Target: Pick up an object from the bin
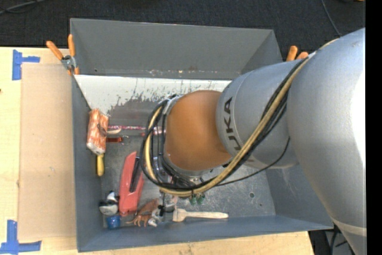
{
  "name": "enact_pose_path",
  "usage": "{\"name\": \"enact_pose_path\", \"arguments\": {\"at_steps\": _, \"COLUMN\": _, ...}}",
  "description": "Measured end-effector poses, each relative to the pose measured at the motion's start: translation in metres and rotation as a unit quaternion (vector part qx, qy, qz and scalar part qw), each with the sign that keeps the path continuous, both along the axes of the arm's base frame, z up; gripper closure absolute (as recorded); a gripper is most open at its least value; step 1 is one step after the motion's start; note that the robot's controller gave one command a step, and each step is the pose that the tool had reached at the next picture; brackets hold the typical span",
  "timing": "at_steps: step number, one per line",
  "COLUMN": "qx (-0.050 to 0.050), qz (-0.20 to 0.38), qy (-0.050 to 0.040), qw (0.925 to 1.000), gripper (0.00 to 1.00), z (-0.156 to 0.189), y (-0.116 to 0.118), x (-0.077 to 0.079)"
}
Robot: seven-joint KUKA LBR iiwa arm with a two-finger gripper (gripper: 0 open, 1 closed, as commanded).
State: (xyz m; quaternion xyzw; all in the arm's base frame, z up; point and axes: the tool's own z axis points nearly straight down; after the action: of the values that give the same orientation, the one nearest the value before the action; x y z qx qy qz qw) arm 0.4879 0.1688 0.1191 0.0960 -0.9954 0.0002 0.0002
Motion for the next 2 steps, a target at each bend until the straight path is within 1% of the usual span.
{"name": "enact_pose_path", "arguments": {"at_steps": 1, "qx": 0.000, "qz": -0.002, "qy": 0.0021, "qw": 1.0000, "gripper": 0.00, "z": -0.030, "y": -0.017, "x": -0.005}}
{"name": "enact_pose_path", "arguments": {"at_steps": 2, "qx": 0.001, "qz": 0.096, "qy": 0.0015, "qw": 0.9954, "gripper": 1.00, "z": -0.047, "y": -0.003, "x": -0.012}}
